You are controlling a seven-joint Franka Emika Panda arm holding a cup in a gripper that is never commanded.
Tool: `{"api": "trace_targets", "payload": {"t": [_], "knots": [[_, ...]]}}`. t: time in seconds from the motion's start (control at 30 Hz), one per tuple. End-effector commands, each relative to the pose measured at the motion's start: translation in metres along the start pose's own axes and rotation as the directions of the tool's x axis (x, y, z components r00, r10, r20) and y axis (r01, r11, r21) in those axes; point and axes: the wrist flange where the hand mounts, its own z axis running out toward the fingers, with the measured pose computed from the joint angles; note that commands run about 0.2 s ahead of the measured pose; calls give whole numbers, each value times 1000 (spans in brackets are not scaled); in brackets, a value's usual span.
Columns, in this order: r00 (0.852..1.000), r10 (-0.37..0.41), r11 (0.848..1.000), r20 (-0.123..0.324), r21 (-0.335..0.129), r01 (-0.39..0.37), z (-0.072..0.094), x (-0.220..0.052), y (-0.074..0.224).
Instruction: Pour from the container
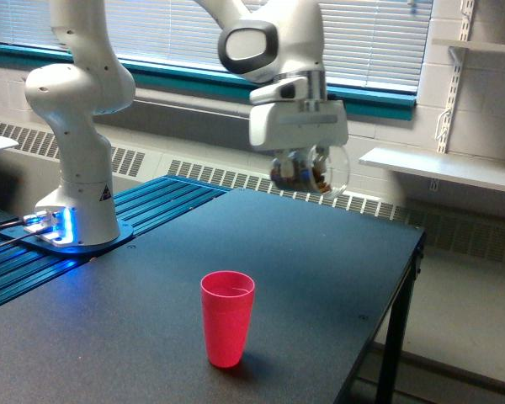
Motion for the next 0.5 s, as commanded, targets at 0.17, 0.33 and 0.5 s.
{"api": "trace_targets", "payload": {"t": [0.17,0.33,0.5], "knots": [[990,144,990,-10,-8,-144,0,34,29],[985,175,984,-1,-26,-175,6,41,42],[978,206,978,9,-33,-206,10,48,53]]}}
